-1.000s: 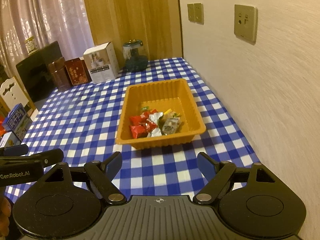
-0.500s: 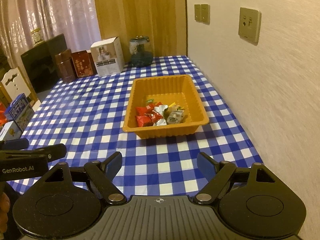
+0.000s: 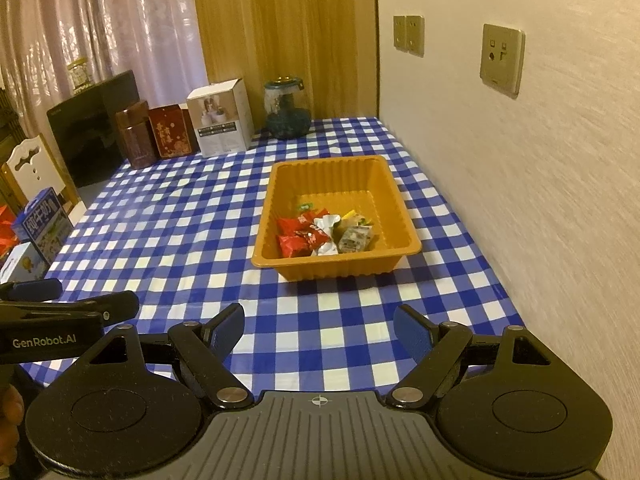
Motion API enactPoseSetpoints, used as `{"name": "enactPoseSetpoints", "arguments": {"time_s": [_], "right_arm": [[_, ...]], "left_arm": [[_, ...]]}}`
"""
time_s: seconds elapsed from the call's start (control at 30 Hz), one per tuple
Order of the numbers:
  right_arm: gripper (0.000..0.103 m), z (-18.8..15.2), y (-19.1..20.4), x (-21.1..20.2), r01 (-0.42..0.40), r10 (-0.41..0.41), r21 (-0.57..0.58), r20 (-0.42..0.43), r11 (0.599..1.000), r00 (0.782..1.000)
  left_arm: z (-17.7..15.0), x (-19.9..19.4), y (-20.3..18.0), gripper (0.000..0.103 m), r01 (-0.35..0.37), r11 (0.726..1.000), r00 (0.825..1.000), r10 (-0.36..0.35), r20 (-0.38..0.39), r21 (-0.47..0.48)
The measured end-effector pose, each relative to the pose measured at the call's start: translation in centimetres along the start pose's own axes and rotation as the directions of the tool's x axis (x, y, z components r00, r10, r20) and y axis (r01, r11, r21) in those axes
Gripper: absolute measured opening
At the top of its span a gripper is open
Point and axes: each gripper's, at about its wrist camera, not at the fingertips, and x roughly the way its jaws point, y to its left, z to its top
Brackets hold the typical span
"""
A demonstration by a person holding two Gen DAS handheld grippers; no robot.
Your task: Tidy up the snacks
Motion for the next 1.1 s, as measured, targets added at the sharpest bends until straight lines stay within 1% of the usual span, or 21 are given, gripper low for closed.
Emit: {"name": "enactPoseSetpoints", "arguments": {"time_s": [1.1], "right_arm": [[0.081,0.27,-0.56,0.00,0.004,-0.004,0.002,0.006,1.000,1.000]], "left_arm": [[-0.18,-0.18,-0.21,0.103,0.002,1.000,1.000,-0.002,0.002,0.004]]}}
